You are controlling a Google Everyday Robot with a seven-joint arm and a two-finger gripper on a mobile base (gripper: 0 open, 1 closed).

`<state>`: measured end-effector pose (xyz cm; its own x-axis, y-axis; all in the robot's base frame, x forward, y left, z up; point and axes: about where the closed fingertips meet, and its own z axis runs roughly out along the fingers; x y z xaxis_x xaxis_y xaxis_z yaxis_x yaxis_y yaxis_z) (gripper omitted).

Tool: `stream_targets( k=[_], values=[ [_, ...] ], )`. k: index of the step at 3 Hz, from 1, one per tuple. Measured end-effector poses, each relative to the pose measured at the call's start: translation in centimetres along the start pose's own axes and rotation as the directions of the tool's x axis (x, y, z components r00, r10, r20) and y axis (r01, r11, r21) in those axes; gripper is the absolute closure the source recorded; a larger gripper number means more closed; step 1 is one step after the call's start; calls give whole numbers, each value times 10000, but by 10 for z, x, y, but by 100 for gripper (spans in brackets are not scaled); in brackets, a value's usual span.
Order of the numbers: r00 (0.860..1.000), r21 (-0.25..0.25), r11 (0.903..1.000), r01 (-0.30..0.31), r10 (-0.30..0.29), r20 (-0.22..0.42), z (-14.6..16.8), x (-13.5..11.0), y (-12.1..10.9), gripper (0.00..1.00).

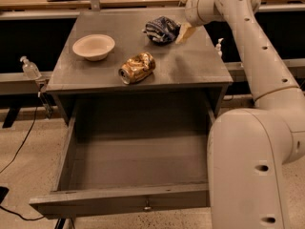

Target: Place blue chip bag into top drawer

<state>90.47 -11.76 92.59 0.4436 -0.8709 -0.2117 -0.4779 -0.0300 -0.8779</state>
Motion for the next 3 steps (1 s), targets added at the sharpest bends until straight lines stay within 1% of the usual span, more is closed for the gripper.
stream_targets(
  k=[1, 2, 3],
  values=[
    [9970, -241, 9996, -148, 166, 752, 23, -16, 12, 4],
    [9884, -514, 9981, -334, 406, 1465, 37, -32, 24, 1],
    [9788, -862, 9955, -387, 551, 1971, 51, -44, 38, 22]
  ],
)
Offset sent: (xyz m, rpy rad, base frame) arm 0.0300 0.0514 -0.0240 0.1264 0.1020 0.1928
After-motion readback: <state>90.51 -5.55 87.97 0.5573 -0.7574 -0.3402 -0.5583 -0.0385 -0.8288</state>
